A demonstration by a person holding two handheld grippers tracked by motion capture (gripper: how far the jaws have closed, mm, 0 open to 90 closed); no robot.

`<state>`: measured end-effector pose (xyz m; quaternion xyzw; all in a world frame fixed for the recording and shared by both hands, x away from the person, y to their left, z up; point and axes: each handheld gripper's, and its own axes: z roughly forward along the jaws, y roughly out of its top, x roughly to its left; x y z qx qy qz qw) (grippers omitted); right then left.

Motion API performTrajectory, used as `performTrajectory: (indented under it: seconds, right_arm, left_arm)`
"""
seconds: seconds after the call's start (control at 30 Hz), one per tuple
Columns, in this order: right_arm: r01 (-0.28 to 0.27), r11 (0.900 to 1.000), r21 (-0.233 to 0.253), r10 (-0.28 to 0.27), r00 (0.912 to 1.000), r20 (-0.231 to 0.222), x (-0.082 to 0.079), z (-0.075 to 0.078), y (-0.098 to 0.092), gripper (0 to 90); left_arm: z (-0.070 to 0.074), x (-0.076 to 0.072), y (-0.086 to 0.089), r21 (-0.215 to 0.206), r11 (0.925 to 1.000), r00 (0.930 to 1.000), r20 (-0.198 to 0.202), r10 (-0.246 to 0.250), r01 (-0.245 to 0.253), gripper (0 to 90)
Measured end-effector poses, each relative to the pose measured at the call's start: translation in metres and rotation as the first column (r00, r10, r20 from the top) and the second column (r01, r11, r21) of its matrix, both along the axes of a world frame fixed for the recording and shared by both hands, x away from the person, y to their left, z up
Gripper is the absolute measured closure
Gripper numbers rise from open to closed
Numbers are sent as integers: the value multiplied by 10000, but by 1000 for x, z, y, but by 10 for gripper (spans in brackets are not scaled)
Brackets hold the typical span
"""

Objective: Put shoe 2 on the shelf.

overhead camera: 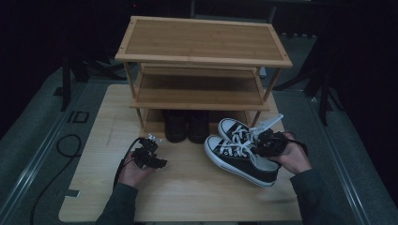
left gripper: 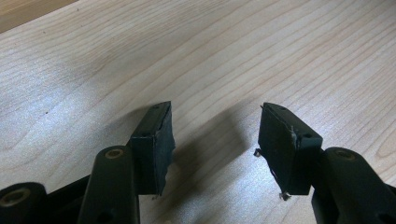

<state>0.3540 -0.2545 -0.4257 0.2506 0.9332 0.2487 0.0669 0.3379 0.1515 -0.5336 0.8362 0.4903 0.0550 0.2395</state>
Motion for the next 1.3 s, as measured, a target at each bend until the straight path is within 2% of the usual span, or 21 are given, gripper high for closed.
performTrajectory:
  seconds: [0.7,0.9,1.3]
  right_arm:
    - [-930,9955,-206,933,9955,149,1,25,15,848]
    - [-1204,9919,-397,1216,9921,304,1,33,23,848]
    - [-1827,9825,-364,1838,9825,293,-1,48,37,848]
  left_arm:
    - [0,0,1,29,10000,10000,11,30,-30,454]
    - [1,0,3,-28,10000,10000,52,76,-76,454]
    - [3,0,5,-81,9998,9998,137,155,-154,454]
